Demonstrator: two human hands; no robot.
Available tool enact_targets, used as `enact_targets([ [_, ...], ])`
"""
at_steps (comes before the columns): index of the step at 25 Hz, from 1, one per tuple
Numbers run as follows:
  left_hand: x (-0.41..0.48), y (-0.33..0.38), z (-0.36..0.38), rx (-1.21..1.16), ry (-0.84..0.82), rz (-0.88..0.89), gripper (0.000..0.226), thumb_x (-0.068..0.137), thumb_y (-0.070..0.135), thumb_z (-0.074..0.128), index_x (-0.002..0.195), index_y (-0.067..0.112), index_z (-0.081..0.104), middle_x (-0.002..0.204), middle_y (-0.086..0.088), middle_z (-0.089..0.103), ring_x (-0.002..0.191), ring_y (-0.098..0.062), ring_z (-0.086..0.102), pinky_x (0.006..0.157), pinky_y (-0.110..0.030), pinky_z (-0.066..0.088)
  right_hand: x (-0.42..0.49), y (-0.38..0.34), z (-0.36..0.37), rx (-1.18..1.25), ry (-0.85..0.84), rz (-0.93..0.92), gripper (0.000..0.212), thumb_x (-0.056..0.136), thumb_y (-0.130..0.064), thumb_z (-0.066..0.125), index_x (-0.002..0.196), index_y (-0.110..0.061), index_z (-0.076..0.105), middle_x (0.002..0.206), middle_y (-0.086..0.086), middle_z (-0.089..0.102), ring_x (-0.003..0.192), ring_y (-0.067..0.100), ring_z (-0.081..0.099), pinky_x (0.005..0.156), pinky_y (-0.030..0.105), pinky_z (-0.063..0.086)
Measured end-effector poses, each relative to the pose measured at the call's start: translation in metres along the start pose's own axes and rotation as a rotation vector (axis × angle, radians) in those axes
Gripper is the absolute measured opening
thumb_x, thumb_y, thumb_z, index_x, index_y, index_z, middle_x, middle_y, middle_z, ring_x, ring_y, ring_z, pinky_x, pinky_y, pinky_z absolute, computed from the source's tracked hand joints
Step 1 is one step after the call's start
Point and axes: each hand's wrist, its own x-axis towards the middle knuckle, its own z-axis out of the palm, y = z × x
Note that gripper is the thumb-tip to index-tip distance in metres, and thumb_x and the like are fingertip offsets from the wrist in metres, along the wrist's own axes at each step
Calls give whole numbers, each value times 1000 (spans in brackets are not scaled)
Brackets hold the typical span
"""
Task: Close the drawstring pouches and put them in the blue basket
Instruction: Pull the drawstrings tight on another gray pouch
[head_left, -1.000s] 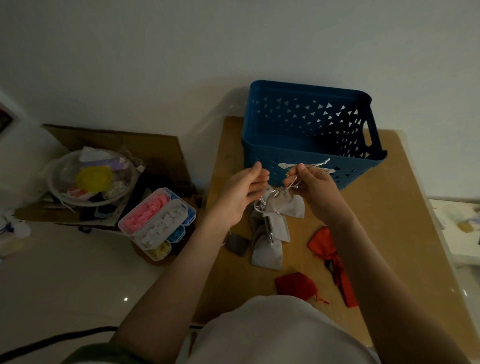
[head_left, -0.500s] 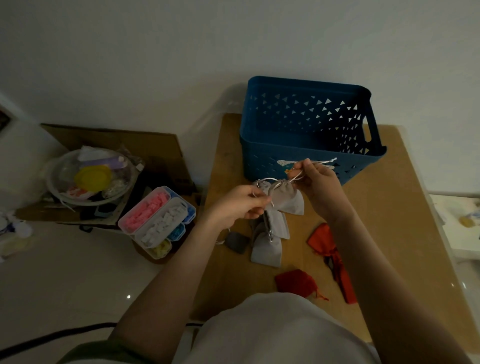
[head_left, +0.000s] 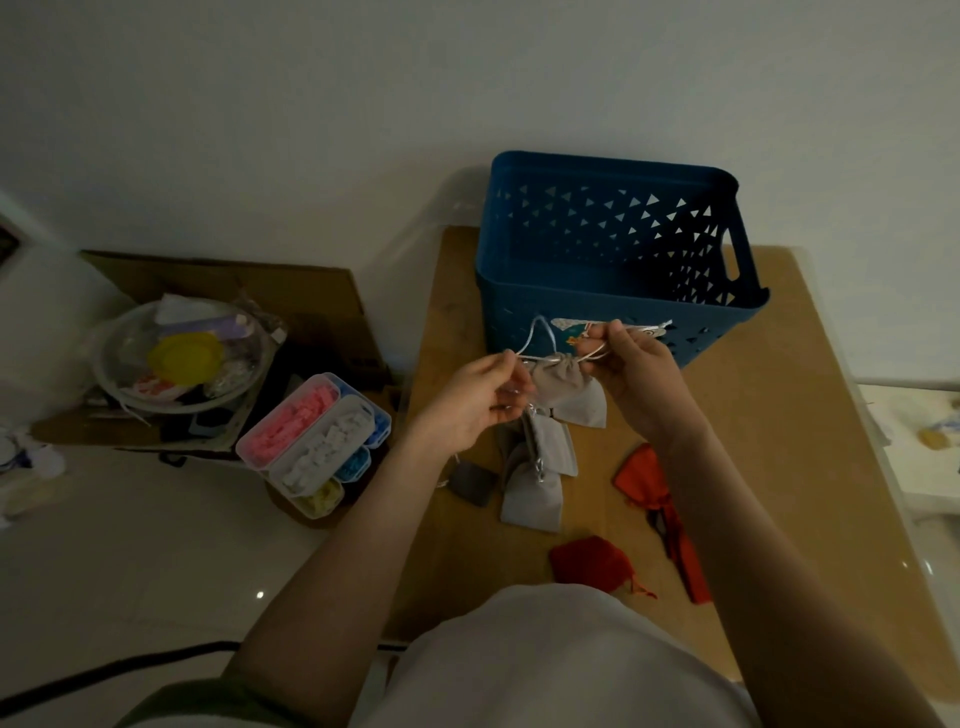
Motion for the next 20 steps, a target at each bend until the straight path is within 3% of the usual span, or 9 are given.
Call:
enact_targets([
  [3, -2, 3, -4, -163, 38, 52, 29, 100, 24, 42, 77, 13, 56, 73, -1, 57, 70, -12, 53, 69, -25, 44, 0, 3, -3, -81, -18, -5, 29, 103, -19, 35, 97, -5, 60, 83, 7, 67, 72, 13, 63, 64, 22, 52],
  [7, -2, 3, -3, -291, 120, 112, 30, 97, 16, 44, 68, 13, 50, 78, -2, 58, 76, -11, 54, 76, -26, 43, 1, 8, -1, -67, -29, -1, 30, 103, -15, 34, 96, -5, 61, 76, 3, 69, 69, 10, 63, 65, 20, 52],
  [13, -2, 3, -4, -358, 38, 193, 33, 97, 13, 39, 64, 13, 41, 91, -5, 72, 95, -16, 65, 88, -31, 47, -1, 8, -2, -68, -16, 8, 32, 103, -24, 34, 96, -10, 62, 81, 3, 68, 77, 14, 64, 70, 25, 51],
  [16, -2, 7, -1, -374, 18, 170, 29, 97, 17, 42, 69, 13, 45, 95, -8, 71, 95, -21, 67, 84, -34, 51, -5, 6, 3, -249, -173, 28, 22, 97, -33, 49, 104, -17, 63, 102, 4, 63, 96, 19, 61, 84, 33, 52],
  [18, -1, 10, 4, -331, 45, 192, 26, 98, 18, 44, 73, 12, 48, 94, -10, 69, 89, -21, 67, 78, -34, 53, -7, 4, 14, -376, -283, 52, 20, 87, -22, 66, 104, -13, 62, 110, 3, 56, 98, 15, 59, 83, 28, 51],
  [20, 0, 12, 10, -342, 103, 236, 27, 100, 20, 42, 75, 12, 50, 89, -11, 65, 85, -21, 64, 77, -34, 51, -7, 4, 26, -477, -299, 12, 19, 83, -7, 70, 98, -4, 59, 107, 0, 52, 93, 12, 57, 79, 26, 50],
])
